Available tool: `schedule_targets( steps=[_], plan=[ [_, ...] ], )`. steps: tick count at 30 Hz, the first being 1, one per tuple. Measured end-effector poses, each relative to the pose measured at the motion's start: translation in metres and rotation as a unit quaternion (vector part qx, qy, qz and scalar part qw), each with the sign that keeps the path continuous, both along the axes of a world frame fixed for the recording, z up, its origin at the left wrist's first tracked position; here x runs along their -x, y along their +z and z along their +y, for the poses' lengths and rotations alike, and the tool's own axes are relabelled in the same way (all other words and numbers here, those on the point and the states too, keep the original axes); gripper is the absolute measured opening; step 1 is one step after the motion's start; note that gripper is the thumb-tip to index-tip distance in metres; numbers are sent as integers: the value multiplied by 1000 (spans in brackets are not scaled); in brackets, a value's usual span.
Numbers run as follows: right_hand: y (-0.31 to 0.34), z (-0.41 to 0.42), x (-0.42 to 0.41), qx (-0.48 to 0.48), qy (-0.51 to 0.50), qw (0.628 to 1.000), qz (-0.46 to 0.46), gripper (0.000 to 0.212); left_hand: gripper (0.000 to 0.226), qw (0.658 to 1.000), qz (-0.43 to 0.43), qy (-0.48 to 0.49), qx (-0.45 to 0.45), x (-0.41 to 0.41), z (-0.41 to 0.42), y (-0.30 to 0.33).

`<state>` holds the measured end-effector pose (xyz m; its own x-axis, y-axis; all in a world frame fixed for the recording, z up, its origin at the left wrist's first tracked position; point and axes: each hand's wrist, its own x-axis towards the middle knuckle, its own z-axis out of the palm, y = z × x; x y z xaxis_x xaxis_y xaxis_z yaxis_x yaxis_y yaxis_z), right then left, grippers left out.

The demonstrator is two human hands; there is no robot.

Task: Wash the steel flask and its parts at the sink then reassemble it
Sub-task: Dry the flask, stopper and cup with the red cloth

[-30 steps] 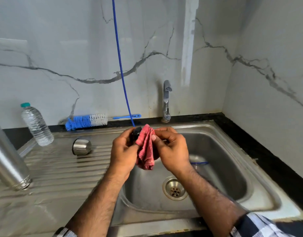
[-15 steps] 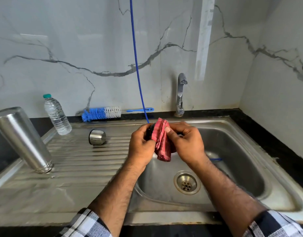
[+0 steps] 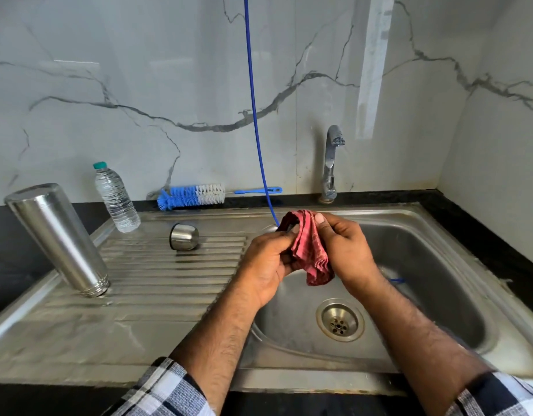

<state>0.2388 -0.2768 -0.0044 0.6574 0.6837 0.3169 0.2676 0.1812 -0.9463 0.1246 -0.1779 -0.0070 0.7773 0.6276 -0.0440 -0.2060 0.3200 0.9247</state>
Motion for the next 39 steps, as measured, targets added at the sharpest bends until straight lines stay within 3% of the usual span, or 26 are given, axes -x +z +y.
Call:
schedule_targets(
  steps=[4,7,9,11,13,15,16,17,19,21,23,25,26,28,30,32,34,36,39],
  plan=[
    [3,-7,-10,73,52,996,6,25,18,997,17,41,-66,1,5,-3],
    [7,-10,-10,75,74,994,-9,24,17,995,-9,46,-89,1,8,-5],
    [4,-10,-11,72,52,991,-100,29,33,982,-25,28,-186,0,11,-8],
    [2,-8,-10,70,28,984,-160,32,48,940,-23,28,-338,0,13,-13],
    [3,-5,-6,60,-1,995,-82,35,57,898,-3,48,-437,-1,16,-14],
    [11,-4,3,56,12,993,107,37,62,880,-3,69,-469,0,19,-15],
    [16,-5,8,54,21,980,192,39,61,883,-5,72,-464,0,19,-14],
    [18,-5,11,55,14,975,215,42,56,893,-2,77,-444,0,17,-14],
    [15,-4,11,93,-46,993,54,50,43,925,13,81,-372,-3,10,-13],
    [10,-4,8,126,-140,970,-152,50,30,958,29,82,-273,-7,1,-11],
    [7,-5,6,83,-149,956,-238,41,15,990,21,62,-123,-8,-2,-4],
    [2,-5,4,42,-103,950,-291,35,39,999,-12,32,2,-3,5,1],
    [2,-6,4,32,-73,951,-300,38,46,999,-33,29,21,1,10,4],
    [2,-8,-1,3,-32,963,-267,46,48,998,-57,39,11,8,19,8],
    [4,-9,-4,-45,-36,991,-120,52,54,996,-39,66,-41,13,24,8],
    [9,-8,-7,-92,-63,991,79,42,61,993,-24,76,-84,13,26,6],
    [11,-7,-10,-124,-81,969,199,22,63,991,-12,77,-108,12,25,4],
    [11,-7,-8,-121,-55,976,174,20,67,989,6,73,-130,9,23,0],
    [4,-6,3,-50,36,998,-32,24,71,989,4,77,-129,5,20,-2]
  ],
)
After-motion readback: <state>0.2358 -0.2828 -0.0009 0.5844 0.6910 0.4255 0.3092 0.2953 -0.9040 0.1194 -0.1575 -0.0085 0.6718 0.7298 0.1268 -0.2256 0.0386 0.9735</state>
